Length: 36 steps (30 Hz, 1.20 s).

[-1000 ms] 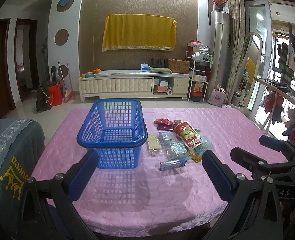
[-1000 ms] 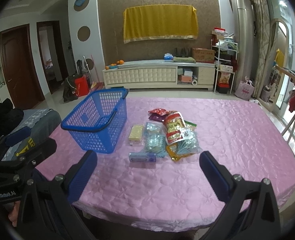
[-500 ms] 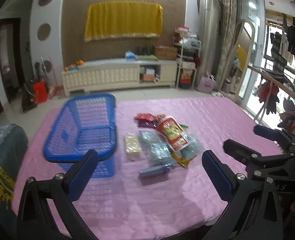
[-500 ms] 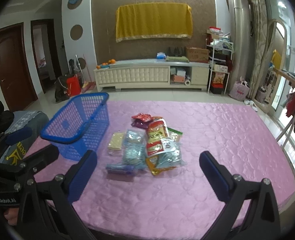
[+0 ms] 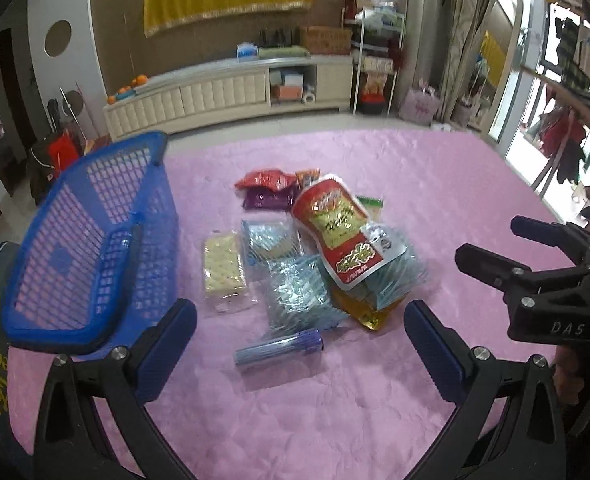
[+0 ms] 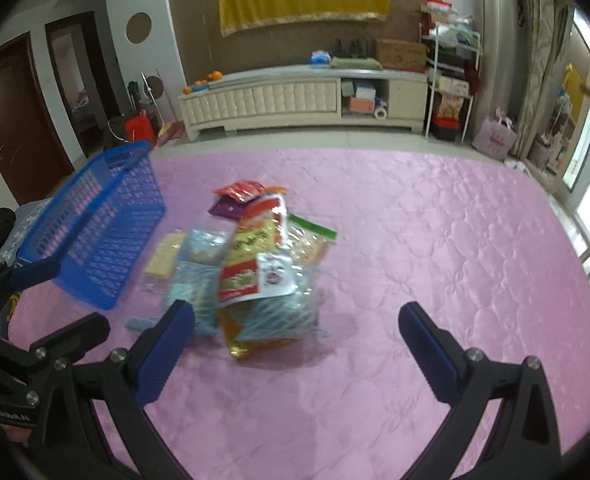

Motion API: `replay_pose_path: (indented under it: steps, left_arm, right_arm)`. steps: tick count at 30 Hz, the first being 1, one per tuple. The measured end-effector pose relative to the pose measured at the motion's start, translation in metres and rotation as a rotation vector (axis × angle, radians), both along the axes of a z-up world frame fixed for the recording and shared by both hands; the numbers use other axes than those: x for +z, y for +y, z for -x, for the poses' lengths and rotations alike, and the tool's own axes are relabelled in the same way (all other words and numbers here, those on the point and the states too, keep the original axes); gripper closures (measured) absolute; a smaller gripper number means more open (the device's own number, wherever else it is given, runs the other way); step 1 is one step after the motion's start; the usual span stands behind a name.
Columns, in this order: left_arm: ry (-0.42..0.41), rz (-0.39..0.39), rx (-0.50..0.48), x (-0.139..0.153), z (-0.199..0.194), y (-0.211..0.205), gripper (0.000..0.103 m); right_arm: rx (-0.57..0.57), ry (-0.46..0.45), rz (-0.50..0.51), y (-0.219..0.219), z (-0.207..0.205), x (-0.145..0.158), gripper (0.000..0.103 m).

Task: Organize snacks
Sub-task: 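Reach the left tool to a blue-striped bag while the right tool grasps another, then lift the blue-striped bags with both tools and carry them over the blue basket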

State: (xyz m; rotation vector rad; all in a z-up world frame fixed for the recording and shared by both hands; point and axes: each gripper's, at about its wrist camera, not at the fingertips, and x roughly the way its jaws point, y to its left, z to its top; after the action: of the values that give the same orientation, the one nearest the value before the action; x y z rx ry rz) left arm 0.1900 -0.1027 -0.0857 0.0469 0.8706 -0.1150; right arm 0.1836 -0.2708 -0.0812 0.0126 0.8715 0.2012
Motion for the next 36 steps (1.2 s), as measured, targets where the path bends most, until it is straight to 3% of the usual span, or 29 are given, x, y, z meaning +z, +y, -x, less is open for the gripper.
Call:
replay_pose_path:
  steps: [5, 9, 12, 14, 18, 22, 23, 24, 27, 36]
  left_arm:
    - [0.053, -0.025, 0.020, -0.023, -0.027, -0.005, 0.001]
    - [0.132, -0.013, 0.000, -0.045, -0.043, -0.008, 0.007]
    - [0.171, -0.017, 0.012, -0.057, -0.053, -0.006, 0.015]
    - [0.171, -0.054, 0.028, -0.064, -0.058, -0.004, 0.016]
    - [0.212, -0.048, 0.014, -0.079, -0.065, -0.002, 0.020]
    - [0.224, -0.010, 0.036, -0.083, -0.071, -0.001, 0.033]
    - [0.232, 0.008, 0.031, -0.084, -0.072, 0.000, 0.044]
    - [0.237, 0.029, 0.019, -0.084, -0.073, -0.001, 0.048]
    - [0.227, 0.005, 0.013, -0.085, -0.074, -0.004, 0.051]
    - [0.200, 0.031, 0.022, -0.082, -0.055, 0.006, 0.052]
  right_arm:
    - [0.007, 0.057, -0.010, -0.002, -0.017, -0.027, 0.000]
    - [-0.003, 0.102, 0.017, -0.001, -0.028, -0.046, 0.000]
    - [-0.015, 0.113, 0.028, -0.005, -0.031, -0.051, 0.001]
    - [-0.016, 0.122, -0.004, -0.010, -0.030, -0.052, 0.001]
    - [-0.023, 0.132, -0.008, -0.011, -0.035, -0.055, 0.001]
    - [0.000, 0.123, -0.004, -0.004, -0.036, -0.055, 0.001]
    - [0.009, 0.120, 0.001, -0.002, -0.035, -0.056, 0.002]
    - [0.016, 0.118, 0.004, -0.001, -0.035, -0.056, 0.004]
    - [0.033, 0.137, -0.017, 0.001, -0.038, -0.061, 0.007]
    - [0.074, 0.168, -0.014, 0.018, -0.050, -0.070, 0.013]
